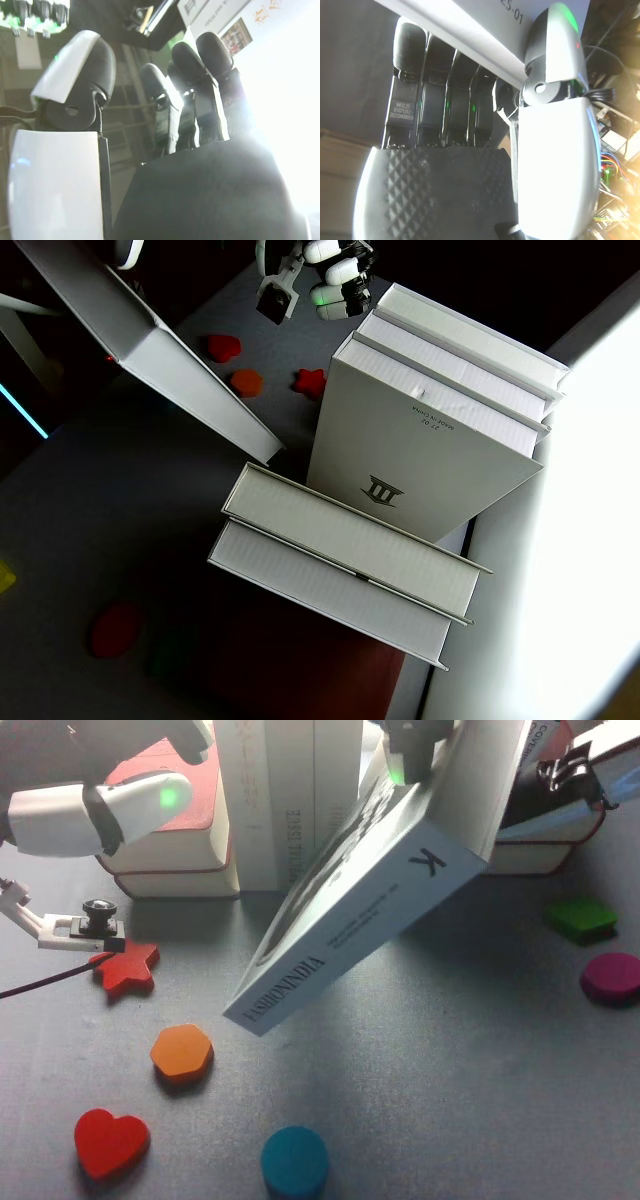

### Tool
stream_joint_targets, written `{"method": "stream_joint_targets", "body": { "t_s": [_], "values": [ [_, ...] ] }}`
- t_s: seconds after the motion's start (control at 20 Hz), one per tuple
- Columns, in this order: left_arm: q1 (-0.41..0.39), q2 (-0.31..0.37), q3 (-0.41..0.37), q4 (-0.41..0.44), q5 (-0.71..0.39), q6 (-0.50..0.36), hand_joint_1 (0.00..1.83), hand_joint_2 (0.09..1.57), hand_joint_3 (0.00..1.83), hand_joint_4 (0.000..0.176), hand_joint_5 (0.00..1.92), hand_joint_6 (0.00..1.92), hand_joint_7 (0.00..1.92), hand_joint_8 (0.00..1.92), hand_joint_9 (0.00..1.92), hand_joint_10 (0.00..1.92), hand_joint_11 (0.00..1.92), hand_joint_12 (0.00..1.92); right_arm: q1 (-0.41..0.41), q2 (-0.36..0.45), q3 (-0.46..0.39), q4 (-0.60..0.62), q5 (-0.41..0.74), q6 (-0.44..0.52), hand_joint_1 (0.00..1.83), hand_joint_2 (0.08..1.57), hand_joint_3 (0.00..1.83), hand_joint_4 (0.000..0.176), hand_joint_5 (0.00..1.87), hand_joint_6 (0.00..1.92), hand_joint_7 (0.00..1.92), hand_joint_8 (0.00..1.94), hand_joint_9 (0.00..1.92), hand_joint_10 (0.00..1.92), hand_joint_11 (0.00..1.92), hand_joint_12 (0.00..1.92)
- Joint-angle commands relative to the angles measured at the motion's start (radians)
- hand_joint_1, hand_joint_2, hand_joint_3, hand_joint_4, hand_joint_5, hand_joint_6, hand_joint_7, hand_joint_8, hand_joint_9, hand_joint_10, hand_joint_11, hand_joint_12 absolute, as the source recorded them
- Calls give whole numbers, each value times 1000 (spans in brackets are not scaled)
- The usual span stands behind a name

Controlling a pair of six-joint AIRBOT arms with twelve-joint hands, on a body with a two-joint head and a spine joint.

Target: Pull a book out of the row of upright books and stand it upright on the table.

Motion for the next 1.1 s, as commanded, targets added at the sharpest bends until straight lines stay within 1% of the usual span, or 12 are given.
{"method": "stream_joint_targets", "body": {
  "t_s": [0.0,0.1,0.3,0.45,0.5,0.55,0.6,0.65,0.7,0.75,0.85,1.05],
  "values": [
    [-14,2,1,-51,-111,-9,1356,952,617,0,232,1054,39,1257,246,1525,235,1677,-2,-7,11,116,-1,-21,1354,1179,0,0,788,1135,797,1239,863,1371,770,1534],
    [-14,2,1,-51,-113,-9,1338,941,653,0,230,1065,56,1243,256,1494,264,1648,-56,-35,36,216,21,-86,1354,1179,0,0,788,1135,797,1239,863,1371,770,1534],
    [-15,2,1,-51,-117,-9,1299,986,483,0,290,1018,155,1195,375,1373,280,1557,-108,-80,83,288,34,-116,1354,1180,0,0,788,1135,797,1239,863,1371,770,1535],
    [-14,2,1,-52,-118,-9,1336,968,483,0,310,979,125,1196,326,1439,183,1658,-163,-98,123,349,34,-119,1354,1179,0,0,788,1135,797,1239,863,1371,769,1536],
    [-13,3,1,-53,-118,-9,1318,980,438,0,320,978,139,1238,345,1447,244,1658,-173,-104,134,358,34,-119,1121,1263,2,0,700,1364,1020,939,1066,1099,953,1477],
    [-12,3,0,-53,-118,-9,1307,1004,372,0,321,977,155,1230,368,1414,268,1643,-178,-109,141,361,34,-119,1177,1226,12,0,658,1447,936,1073,903,720,728,1311],
    [-12,3,0,-53,-119,-9,1316,1025,360,0,314,950,162,1207,380,1393,266,1632,-179,-111,145,361,33,-119,1183,1245,5,0,593,1524,891,1160,793,567,482,1322],
    [-12,3,0,-53,-119,-9,1292,1048,301,0,301,933,117,1223,328,1416,207,1659,-179,-110,145,361,33,-119,1124,1212,0,0,458,829,759,674,773,550,449,1402],
    [-12,3,0,-53,-119,-9,1285,1074,235,0,305,928,104,1219,319,1431,231,1660,-179,-109,145,361,33,-119,895,1232,0,0,379,419,633,295,630,419,232,1385],
    [-11,3,0,-54,-119,-9,1291,1072,203,0,301,930,97,1204,302,1434,260,1625,-179,-107,144,361,33,-119,991,1124,0,0,561,234,760,127,723,229,370,1179],
    [-8,4,0,-55,-120,-9,1299,1075,176,0,313,951,136,1201,363,1397,281,1611,-180,-106,143,355,32,-119,1022,1087,0,0,664,66,824,16,806,53,448,1031],
    [-6,7,-2,-55,-122,-9,1387,1036,304,0,258,1112,87,1261,288,1489,340,1586,-181,-96,133,344,15,-120,1023,1085,0,0,673,48,829,7,814,36,454,1020]
  ]
}}
